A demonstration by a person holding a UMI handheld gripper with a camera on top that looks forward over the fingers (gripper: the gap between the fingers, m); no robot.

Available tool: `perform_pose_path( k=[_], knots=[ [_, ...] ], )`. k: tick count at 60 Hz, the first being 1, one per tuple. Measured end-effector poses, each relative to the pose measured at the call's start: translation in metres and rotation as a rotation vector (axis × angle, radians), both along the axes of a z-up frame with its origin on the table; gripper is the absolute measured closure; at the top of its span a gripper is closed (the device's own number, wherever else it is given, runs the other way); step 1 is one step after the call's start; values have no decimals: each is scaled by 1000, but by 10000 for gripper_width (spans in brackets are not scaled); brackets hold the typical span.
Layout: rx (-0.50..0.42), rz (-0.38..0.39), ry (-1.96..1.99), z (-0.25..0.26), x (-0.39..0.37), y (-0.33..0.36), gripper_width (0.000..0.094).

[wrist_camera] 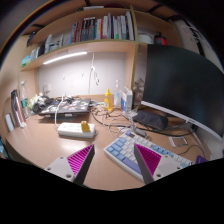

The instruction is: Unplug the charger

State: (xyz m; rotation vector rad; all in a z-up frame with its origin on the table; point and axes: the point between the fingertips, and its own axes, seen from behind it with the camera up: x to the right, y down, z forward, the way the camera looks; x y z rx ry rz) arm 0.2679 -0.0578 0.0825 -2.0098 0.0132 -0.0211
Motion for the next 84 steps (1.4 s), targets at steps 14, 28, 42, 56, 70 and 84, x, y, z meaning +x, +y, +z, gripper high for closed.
perform_pose_path(
  k=[14, 28, 42, 56, 70, 84],
  knots=[
    [-32, 7, -11, -11, -21, 10, 53],
    [-12, 66, 61, -16, -76, 67, 59],
    [-25, 47, 58, -43, -106, 133, 81],
    [-4, 9, 90, -60, -116, 175, 209],
    [29, -34, 44, -53, -111, 186, 712],
    [52, -33, 36, -40, -111, 184, 748]
  ],
)
